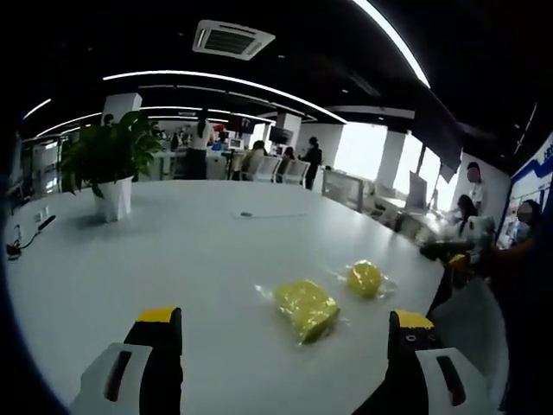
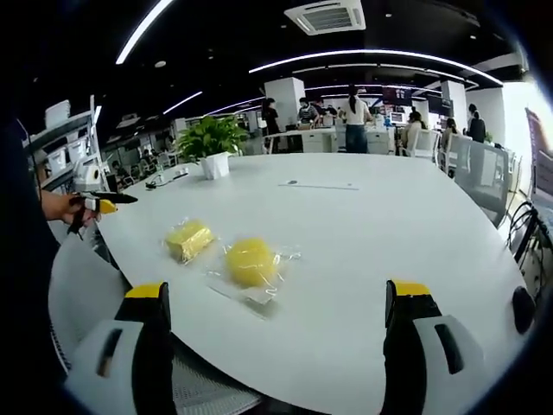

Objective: Compare the silicone blocks by pressing each to a similar depth, holding the contact briefly, and releasing to observe deformation and rebound differences across the visible hardness samples.

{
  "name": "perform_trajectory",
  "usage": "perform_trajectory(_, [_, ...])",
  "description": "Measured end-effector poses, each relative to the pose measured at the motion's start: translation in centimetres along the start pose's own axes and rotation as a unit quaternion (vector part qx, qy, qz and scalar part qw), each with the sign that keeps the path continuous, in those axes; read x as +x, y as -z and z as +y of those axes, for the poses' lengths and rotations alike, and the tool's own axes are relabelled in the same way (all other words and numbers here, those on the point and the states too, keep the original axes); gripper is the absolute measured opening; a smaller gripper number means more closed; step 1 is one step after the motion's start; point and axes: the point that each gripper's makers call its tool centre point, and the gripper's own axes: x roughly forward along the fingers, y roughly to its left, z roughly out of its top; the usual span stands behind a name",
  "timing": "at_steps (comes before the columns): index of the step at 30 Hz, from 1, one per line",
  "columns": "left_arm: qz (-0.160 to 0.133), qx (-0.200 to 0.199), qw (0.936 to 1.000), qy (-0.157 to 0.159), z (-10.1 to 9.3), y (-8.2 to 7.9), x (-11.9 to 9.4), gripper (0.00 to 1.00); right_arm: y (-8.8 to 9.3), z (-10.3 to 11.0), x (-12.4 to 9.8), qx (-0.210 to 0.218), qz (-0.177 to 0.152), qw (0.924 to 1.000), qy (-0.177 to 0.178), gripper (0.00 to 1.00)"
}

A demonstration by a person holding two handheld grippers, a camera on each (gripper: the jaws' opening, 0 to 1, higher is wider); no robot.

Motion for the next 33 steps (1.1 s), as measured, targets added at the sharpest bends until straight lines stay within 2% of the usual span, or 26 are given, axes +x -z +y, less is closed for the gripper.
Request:
perform_trajectory(1, [0.000,0.009,0.9999,-0.011,0.3,0.0,-0.1,1.00,0.1,0.0,0.1,-0.014,0.000,0.9999,0.000,0.97])
perform_trajectory(2, [-0.001,0.011,0.9999,-0.009,0.3,0.0,-0.1,1.00,0.4,0.1,0.1,-0.008,0.010,0.9999,-0.005,0.97])
perform_trajectory(5, [0.000,0.000,1.0000,-0.007,0.2,0.0,-0.3,1.00,0.5,0.1,0.3,-0.002,0.010,0.9999,-0.005,0.97])
perform_trajectory(8, [0.000,-0.001,1.0000,-0.009,0.5,0.2,-0.5,1.00,1.0,0.1,0.5,0.012,0.024,0.9996,-0.003,0.97])
perform_trajectory(10, [0.002,0.001,1.0000,-0.010,0.6,0.2,-0.4,1.00,0.6,0.4,0.6,0.003,0.008,0.9999,-0.007,0.97])
perform_trajectory(16, [0.004,-0.005,1.0000,-0.006,0.5,0.2,-0.2,1.00,1.0,0.5,0.7,0.014,0.015,0.9998,-0.006,0.97])
perform_trajectory(24, [0.019,0.008,0.9998,-0.004,0.4,0.8,0.0,1.00,0.9,-0.5,0.4,0.017,0.015,0.9997,0.002,0.97])
perform_trajectory(26, [0.017,0.004,0.9998,-0.005,0.3,0.8,-0.1,1.00,1.1,-0.1,0.4,-0.001,0.013,0.9999,-0.009,0.97])
perform_trajectory(28, [0.014,0.012,0.9998,-0.011,0.4,0.9,-0.3,1.00,1.6,0.4,0.5,-0.011,0.026,0.9995,-0.015,0.97])
perform_trajectory(33, [0.016,0.016,0.9997,-0.013,0.2,0.8,-0.4,1.00,1.4,0.3,0.9,-0.003,0.020,0.9997,-0.015,0.97])
